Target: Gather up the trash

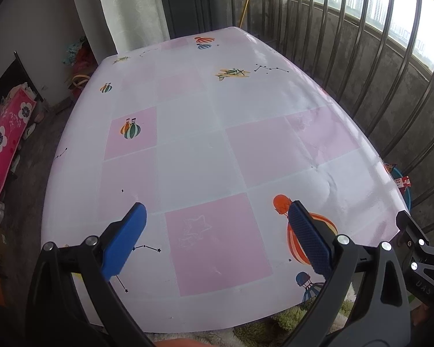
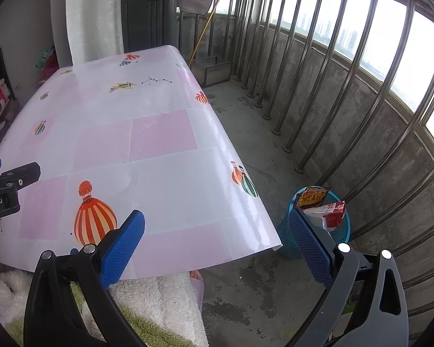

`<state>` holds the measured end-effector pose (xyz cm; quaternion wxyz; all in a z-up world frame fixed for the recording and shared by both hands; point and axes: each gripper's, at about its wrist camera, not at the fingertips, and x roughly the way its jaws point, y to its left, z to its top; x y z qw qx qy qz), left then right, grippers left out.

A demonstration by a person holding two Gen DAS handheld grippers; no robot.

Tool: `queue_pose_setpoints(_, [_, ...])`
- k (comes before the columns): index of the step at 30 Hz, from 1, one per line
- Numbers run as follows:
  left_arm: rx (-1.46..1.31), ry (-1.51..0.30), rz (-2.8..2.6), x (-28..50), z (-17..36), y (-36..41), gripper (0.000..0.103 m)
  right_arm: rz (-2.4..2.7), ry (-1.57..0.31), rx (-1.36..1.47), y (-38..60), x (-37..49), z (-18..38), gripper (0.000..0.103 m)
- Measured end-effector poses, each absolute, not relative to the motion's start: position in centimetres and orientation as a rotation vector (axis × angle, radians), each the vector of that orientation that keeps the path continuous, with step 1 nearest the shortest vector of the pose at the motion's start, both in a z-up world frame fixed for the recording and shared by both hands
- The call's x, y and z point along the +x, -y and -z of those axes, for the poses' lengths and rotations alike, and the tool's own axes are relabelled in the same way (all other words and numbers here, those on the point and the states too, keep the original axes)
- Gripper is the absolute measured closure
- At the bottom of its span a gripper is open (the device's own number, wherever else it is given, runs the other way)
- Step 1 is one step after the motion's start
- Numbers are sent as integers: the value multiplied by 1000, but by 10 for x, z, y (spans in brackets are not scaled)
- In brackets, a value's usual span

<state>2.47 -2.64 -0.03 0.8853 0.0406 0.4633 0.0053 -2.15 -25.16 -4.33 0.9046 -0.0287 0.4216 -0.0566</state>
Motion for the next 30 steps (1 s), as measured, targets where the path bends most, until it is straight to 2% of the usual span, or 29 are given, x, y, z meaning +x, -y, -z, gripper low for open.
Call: queue_pose_setpoints(30, [83, -972, -18, 19, 3, 29, 9, 115, -872, -57, 251, -22, 43, 7])
